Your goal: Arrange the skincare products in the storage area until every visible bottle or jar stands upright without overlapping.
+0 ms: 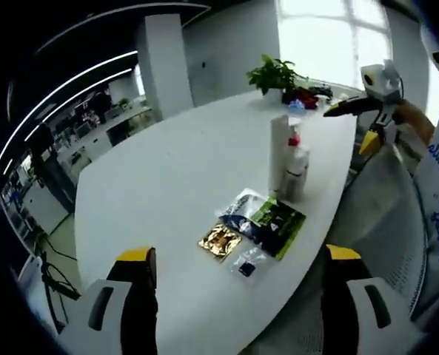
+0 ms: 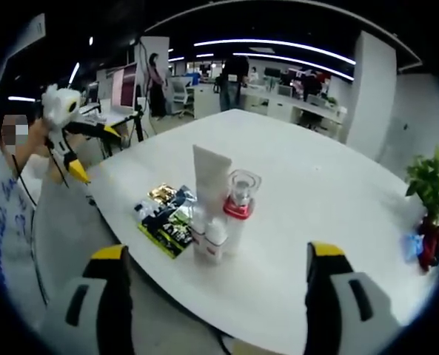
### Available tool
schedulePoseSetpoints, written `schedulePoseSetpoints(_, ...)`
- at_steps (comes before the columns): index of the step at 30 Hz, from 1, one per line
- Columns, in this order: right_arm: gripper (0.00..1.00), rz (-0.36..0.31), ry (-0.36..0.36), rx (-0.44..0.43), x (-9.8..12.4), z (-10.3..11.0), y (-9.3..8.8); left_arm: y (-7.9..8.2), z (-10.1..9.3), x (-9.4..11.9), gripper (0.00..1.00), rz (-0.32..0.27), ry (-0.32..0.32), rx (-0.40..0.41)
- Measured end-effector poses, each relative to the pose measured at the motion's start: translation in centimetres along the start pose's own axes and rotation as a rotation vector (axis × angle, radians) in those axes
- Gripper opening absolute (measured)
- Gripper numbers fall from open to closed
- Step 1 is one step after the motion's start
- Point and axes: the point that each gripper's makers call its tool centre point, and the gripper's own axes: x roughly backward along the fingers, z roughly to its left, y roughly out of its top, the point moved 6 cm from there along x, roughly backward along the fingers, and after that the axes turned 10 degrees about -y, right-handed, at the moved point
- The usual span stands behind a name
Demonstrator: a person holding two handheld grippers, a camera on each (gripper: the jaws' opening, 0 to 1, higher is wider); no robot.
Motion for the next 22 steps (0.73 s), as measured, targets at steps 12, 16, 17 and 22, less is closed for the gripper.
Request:
schedulePoseSetpoints(12,1.00,0.004,0.006,-0.004,-0.09,0.07,-0.06,-0.53,-0.01,0.74,0.94,-0.016,0.021,0.039)
schedulePoseSetpoints(16,1.00,0.003,0.008,-0.006,-0.08,0.13,-0.04,-0.70,-0.07,0.79,0.96,-0.010,0.024,0.045)
schedulePoseSetpoints(17,1.00,0.003,0.009,-0.006,-0.09,0.15,-0.05,-0.73,0.00,0.83,0.97,-0.010,0.030,0.049)
schedulePoseSetpoints(22,1.00,0.003,0.014,-0.004,-0.09,0.27,-0.05,-0.75,-0.03,0.99,0.97,-0.010,0.030,0.046)
